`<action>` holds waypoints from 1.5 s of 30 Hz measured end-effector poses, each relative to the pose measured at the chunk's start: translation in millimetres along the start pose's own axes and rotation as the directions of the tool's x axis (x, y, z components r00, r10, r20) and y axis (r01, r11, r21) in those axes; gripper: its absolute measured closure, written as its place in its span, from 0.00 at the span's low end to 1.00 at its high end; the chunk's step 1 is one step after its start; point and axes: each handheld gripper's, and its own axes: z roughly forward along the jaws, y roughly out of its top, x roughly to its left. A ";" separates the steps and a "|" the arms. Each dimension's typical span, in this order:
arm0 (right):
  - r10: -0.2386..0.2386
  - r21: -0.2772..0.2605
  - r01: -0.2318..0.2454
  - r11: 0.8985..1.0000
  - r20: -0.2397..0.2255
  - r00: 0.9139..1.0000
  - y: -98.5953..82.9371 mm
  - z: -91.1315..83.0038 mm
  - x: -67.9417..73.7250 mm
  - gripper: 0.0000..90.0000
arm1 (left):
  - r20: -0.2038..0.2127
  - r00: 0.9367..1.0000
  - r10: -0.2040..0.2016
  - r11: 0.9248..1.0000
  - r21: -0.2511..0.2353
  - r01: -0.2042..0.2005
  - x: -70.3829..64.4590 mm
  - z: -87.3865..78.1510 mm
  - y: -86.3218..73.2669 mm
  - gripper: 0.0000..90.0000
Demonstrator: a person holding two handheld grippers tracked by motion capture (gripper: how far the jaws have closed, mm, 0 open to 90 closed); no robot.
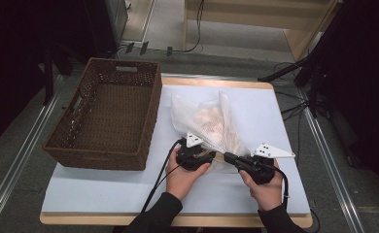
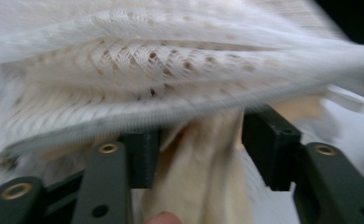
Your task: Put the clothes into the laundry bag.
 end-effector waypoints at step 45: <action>0.035 0.006 -0.035 0.999 0.049 0.998 -5.7 4.8 -5.1 0.99 | -0.069 0.997 0.022 0.999 0.028 -0.021 3.0 -14.2 -15.0 0.81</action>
